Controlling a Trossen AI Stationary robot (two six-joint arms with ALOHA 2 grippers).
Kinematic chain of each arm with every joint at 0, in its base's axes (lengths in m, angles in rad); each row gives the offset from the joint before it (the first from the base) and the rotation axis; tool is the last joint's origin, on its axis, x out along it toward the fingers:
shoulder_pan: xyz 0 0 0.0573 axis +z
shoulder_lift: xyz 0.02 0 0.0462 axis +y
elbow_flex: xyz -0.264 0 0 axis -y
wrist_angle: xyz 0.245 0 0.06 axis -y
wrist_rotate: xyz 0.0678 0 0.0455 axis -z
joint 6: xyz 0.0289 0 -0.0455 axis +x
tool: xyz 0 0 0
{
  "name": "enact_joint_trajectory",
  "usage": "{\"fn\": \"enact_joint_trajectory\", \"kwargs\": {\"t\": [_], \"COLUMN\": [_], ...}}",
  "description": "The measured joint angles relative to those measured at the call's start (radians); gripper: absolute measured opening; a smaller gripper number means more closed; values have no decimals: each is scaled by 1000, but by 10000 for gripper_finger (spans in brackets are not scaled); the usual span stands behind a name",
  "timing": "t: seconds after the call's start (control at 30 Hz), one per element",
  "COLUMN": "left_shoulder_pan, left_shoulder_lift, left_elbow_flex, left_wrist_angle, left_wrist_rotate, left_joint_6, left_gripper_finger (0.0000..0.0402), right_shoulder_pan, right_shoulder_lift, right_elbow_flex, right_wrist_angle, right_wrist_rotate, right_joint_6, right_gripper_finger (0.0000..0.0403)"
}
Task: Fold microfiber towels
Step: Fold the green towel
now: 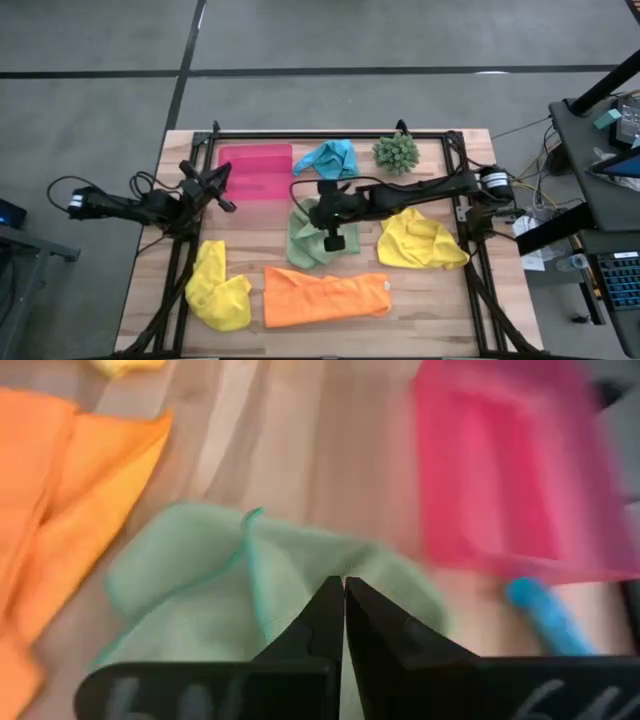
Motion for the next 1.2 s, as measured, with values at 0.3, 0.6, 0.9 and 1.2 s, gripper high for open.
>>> {"fn": "enact_joint_trajectory", "kwargs": {"t": [0.3, 0.6, 0.9, 1.2], "left_shoulder_pan": [0, 0, 0, 0], "left_shoulder_lift": [-28, -30, -31, -31], "left_elbow_flex": [0, 0, 0, 0], "left_wrist_angle": [0, -1, 0, 0], "left_wrist_rotate": [0, 0, 0, 1], "left_joint_6": [2, 2, 1, -3], "left_gripper_finger": [3, 3, 3, 3], "right_shoulder_pan": [-4, -5, -13, -14], "right_shoulder_lift": [147, 280, 371, 377], "right_elbow_flex": [118, 201, 266, 271], "right_wrist_angle": [-41, -72, -80, -82], "right_wrist_rotate": [-69, -172, -163, -128], "right_joint_6": [54, 29, 13, -39], "right_gripper_finger": [81, 192, 205, 41]}}
